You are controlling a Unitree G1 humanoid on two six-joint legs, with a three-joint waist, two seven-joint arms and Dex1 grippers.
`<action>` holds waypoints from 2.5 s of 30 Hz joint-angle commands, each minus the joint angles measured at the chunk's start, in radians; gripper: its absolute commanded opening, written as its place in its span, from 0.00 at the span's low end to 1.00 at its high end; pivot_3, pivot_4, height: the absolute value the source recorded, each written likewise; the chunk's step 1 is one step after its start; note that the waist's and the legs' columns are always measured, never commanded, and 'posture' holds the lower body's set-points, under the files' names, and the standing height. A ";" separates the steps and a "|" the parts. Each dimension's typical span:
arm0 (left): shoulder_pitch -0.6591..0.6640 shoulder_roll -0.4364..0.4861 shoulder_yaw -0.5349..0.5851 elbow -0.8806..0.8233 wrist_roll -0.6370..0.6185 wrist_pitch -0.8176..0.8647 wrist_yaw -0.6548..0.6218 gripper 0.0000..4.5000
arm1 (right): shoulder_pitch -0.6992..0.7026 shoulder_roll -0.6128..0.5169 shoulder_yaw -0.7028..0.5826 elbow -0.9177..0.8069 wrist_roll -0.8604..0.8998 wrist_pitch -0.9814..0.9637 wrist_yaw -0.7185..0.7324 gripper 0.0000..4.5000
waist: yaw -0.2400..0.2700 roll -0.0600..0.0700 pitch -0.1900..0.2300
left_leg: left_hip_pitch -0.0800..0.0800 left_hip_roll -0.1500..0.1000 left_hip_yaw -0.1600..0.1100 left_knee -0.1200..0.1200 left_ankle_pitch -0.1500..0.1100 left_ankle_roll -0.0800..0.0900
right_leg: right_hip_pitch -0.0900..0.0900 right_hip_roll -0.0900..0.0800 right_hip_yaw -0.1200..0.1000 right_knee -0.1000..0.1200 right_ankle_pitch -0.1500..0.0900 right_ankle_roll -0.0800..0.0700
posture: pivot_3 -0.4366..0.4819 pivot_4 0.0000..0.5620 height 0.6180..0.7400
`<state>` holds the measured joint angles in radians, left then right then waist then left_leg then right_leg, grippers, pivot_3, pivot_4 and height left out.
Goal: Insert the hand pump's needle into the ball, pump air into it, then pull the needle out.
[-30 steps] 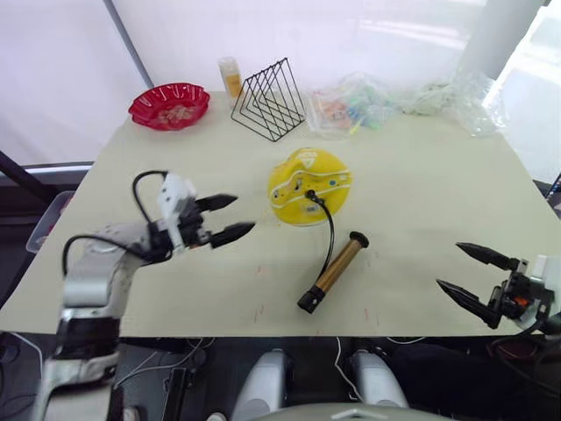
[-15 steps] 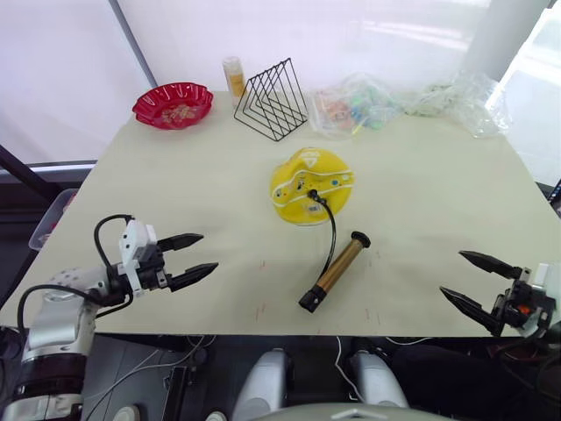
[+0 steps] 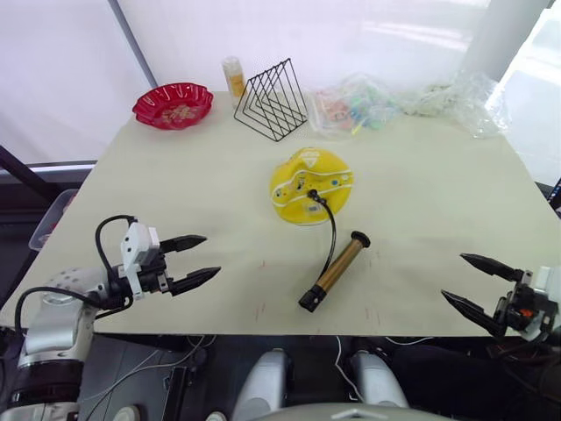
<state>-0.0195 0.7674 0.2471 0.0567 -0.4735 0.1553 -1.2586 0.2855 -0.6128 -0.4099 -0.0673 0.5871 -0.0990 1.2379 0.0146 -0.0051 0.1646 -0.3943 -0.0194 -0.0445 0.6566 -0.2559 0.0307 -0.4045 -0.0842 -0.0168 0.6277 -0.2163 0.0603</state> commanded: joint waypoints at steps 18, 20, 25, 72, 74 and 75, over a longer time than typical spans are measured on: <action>-0.253 -0.101 -0.373 -0.289 0.044 0.297 0.160 0.95 | -0.023 -0.017 -0.008 -0.076 0.027 -0.007 0.018 1.00 | -0.001 0.000 0.000 | 0.004 0.006 0.009 0.004 0.000 0.000 | 0.000 0.007 0.007 0.003 0.002 -0.002 | 0.48 0.27 0.97; -0.284 -0.122 -0.397 -0.287 0.044 0.325 0.170 0.95 | -0.021 -0.016 -0.007 -0.081 0.026 -0.007 0.017 1.00 | -0.003 0.000 0.000 | 0.004 0.006 0.010 0.005 0.000 0.000 | 0.000 0.007 0.008 0.004 0.002 -0.002 | 0.48 0.27 0.97; -0.386 -0.211 -0.463 -0.246 0.066 0.395 0.225 0.95 | -0.014 -0.012 -0.006 -0.105 0.027 -0.009 0.007 1.00 | 0.001 0.000 0.000 | 0.004 0.006 0.010 0.008 0.000 0.001 | 0.000 0.008 0.008 0.008 0.002 -0.002 | 0.48 0.27 0.97; -0.659 -0.464 -0.823 -0.022 0.255 0.912 0.494 0.95 | -0.008 -0.004 0.003 -0.172 0.029 0.002 -0.068 1.00 | -0.002 -0.001 0.000 | 0.002 0.005 0.010 0.013 -0.002 0.003 | -0.001 0.008 0.009 0.011 0.001 -0.001 | 0.48 0.27 0.97; -0.657 -0.465 -0.823 -0.025 0.255 0.912 0.494 0.95 | -0.003 -0.004 0.003 -0.174 0.030 0.001 -0.068 1.00 | -0.002 -0.001 0.000 | 0.002 0.005 0.010 0.013 -0.002 0.003 | -0.001 0.008 0.009 0.011 0.001 -0.001 | 0.48 0.27 0.97; -0.657 -0.466 -0.823 -0.025 0.255 0.912 0.494 0.95 | -0.002 -0.004 0.003 -0.174 0.030 0.000 -0.068 1.00 | -0.002 -0.001 0.000 | 0.002 0.005 0.010 0.013 -0.002 0.003 | -0.001 0.008 0.009 0.011 0.001 -0.001 | 0.48 0.27 0.97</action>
<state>-0.6726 0.3007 -0.5691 0.0395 -0.2263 1.0724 -0.7608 0.2789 -0.6173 -0.4003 -0.2004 0.5983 -0.0889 1.1705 0.0123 -0.0061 0.1651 -0.3926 -0.0142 -0.0344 0.6697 -0.2583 0.0341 -0.4054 -0.0764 -0.0078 0.6383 -0.2150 0.0589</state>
